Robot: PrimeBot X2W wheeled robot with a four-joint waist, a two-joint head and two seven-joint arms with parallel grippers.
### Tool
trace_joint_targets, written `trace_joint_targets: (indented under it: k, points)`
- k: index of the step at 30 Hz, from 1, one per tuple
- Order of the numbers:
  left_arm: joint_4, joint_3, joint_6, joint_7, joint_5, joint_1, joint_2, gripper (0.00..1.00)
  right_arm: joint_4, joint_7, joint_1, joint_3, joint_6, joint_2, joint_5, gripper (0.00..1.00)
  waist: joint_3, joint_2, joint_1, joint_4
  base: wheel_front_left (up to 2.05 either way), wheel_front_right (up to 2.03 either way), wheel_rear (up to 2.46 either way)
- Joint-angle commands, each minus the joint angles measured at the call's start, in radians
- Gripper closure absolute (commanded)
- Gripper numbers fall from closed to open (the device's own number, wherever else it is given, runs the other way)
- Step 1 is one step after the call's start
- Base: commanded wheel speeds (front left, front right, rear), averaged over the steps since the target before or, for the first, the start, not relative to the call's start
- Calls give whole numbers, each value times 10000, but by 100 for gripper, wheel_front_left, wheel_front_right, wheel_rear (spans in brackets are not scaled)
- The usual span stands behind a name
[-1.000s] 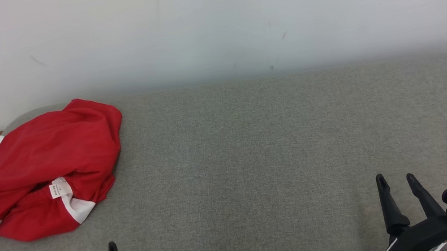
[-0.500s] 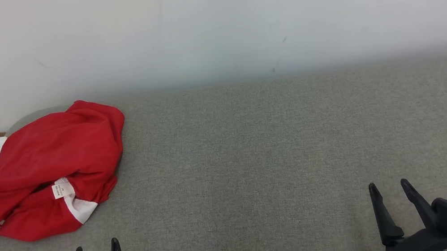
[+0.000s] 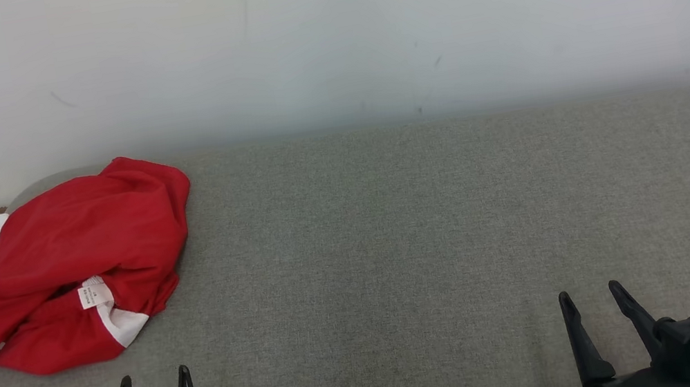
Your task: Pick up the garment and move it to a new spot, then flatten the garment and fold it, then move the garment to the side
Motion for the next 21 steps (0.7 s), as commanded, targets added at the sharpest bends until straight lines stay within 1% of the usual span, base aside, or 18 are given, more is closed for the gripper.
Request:
trace_joint_targets:
  k: [1,4,8,13,21]
  points:
    - [23,36,-65,-74,39,182,31,0,-67,-104,87,88,7,17,-133,0,2,0,0,-7,0,0,0]
    - [34,103,-196,-117,103,154,9,0,-114,-206,87,176,7,19,-116,0,13,0,0,-34,0,0,0]
    - [133,175,-415,-92,-262,108,-54,0,-73,-237,134,144,7,18,381,0,40,0,0,-82,0,0,0]
    - [200,230,-670,-92,-433,97,-119,0,-11,-274,128,162,7,18,893,0,66,0,0,-128,0,0,0]
    - [202,280,-815,-92,-505,125,-207,0,37,-271,87,160,7,18,952,0,73,0,0,-127,0,0,0]
